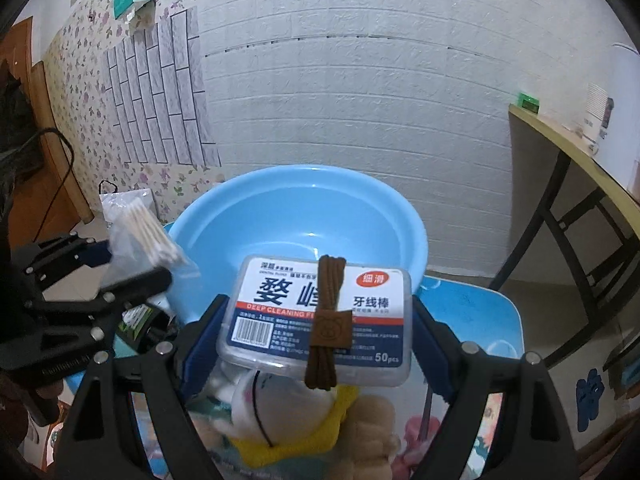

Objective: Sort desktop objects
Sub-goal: 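Carry the swab bag and floss box into the blue basin and release both, then withdraw both grippers from the basin back over the table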

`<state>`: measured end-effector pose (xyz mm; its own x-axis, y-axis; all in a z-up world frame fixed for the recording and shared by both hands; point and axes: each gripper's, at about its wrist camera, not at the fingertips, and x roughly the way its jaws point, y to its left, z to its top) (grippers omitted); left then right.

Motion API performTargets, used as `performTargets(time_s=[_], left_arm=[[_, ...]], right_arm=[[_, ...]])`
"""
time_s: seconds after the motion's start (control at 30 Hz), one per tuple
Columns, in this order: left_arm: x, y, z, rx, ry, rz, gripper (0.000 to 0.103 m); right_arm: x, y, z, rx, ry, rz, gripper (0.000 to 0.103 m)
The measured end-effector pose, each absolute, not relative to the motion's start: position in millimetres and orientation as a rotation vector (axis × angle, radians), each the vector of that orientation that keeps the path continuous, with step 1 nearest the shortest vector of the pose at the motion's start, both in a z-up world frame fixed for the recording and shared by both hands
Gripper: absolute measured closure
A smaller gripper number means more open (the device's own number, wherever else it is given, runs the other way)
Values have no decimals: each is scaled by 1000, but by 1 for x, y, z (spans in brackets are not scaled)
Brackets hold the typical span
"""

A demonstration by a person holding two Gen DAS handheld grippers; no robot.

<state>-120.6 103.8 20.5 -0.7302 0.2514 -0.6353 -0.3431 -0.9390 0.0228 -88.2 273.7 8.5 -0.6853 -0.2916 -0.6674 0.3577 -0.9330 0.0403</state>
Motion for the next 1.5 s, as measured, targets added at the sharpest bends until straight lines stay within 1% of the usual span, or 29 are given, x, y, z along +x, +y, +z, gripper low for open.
performTargets(time_s=[0.1,0.17,0.27,0.3,0.37,0.43,0.7,0.8,1.0,1.07,1.3,1.5], left_arm=[[-129,112,18,-956,213,2626,52],[-132,114,17,-956,225,2622,46],[-134,114,14,-964,235,2648,42],[-135,113,14,-975,230,2652,40],[-138,108,12,-997,209,2654,34],[-136,102,13,-996,175,2653,31],[-121,88,15,-993,156,2680,29],[-116,82,16,-1004,136,2695,23],[-102,71,16,-1012,102,2723,20],[-97,69,14,-1024,98,2732,13],[-76,68,5,-1046,154,2720,11],[-64,62,-9,-1077,142,2722,9]], right_arm=[[-96,273,5,1017,137,-2588,18],[-101,273,3,1024,137,-2582,18],[-106,271,-1,1037,132,-2576,18],[-107,271,-2,1039,130,-2575,18],[-108,270,-2,1040,127,-2574,18],[-109,268,-4,1046,134,-2578,17],[-103,262,-5,1060,176,-2567,16],[-97,259,-1,1038,209,-2581,14],[-80,264,2,1035,178,-2581,14],[-74,267,1,1041,170,-2585,14],[-55,280,-3,1066,130,-2616,13],[-45,300,-10,1095,69,-2699,13]])
